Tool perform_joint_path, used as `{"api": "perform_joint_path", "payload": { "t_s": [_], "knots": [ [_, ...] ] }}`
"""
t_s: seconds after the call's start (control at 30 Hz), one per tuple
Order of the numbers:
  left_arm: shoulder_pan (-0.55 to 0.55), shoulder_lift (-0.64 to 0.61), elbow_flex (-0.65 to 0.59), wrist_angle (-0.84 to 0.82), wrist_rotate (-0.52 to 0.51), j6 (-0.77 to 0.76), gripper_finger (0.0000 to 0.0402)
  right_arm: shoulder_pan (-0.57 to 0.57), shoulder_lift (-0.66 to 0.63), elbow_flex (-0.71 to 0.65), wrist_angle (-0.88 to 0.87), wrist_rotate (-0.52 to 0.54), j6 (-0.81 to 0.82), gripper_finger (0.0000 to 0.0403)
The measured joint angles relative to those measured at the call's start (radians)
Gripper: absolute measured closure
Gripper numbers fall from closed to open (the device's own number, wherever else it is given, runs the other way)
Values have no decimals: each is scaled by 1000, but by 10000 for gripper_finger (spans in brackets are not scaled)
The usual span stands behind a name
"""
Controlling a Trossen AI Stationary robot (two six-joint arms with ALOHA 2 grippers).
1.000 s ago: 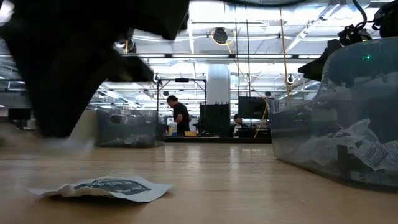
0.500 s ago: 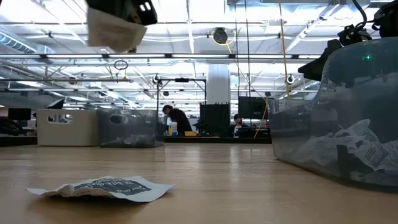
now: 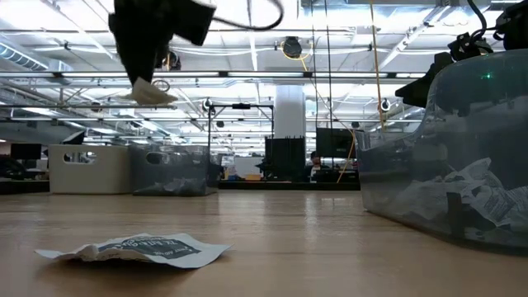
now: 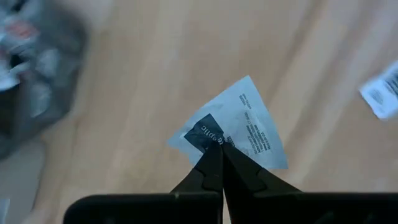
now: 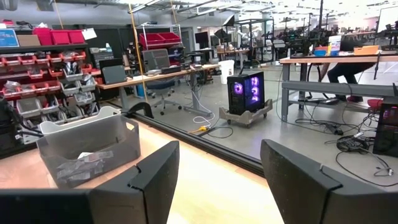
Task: Pick & Place First Aid Supplies
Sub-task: Put the white towelette pack into the top gray bin
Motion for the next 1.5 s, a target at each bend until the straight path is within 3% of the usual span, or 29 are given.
{"api": "perform_joint_path", "payload": {
  "t_s": [0.4,0.63,1.03,1.27,1.5],
  "knots": [
    [345,-251,-244,29,0,-104,401,0,0,0,0,0,0,182],
    [572,-315,-282,13,-1,-82,401,0,0,0,0,-1,0,181],
    [898,-320,-290,-53,-1,31,401,0,0,0,0,0,0,181],
    [1023,-320,-290,-56,1,82,401,0,0,0,0,0,0,181],
    [1040,-320,-297,-48,-25,93,401,0,0,0,0,0,0,183]
  ]
}}
